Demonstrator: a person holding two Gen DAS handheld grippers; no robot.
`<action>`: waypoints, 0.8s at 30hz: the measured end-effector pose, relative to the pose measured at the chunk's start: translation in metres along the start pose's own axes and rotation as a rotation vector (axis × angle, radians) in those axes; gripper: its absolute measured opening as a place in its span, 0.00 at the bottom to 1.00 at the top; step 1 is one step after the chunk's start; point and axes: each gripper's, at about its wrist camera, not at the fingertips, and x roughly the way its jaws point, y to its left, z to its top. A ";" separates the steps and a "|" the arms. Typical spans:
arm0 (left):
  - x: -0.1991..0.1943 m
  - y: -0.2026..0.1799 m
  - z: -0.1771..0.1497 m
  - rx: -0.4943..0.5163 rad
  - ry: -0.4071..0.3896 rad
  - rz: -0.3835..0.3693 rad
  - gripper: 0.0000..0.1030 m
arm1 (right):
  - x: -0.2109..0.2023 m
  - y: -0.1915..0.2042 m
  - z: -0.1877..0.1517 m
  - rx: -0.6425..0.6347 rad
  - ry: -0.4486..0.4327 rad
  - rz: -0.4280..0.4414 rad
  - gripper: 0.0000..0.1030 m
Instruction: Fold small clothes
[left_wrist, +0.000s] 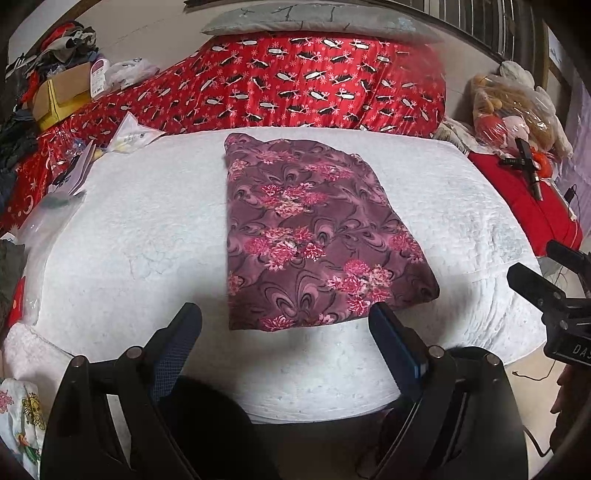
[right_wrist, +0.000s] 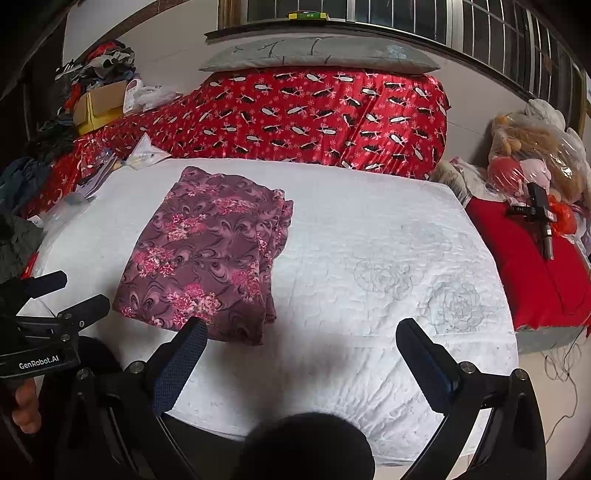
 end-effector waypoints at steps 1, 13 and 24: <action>0.000 0.000 0.000 0.000 -0.001 0.001 0.90 | 0.000 0.000 0.000 0.002 0.000 -0.001 1.00; -0.001 -0.008 -0.002 0.018 -0.007 0.011 0.90 | -0.005 -0.004 -0.001 0.011 -0.050 -0.023 1.00; -0.007 -0.016 -0.001 0.030 -0.025 0.008 0.90 | -0.011 -0.010 0.000 0.041 -0.080 -0.005 1.00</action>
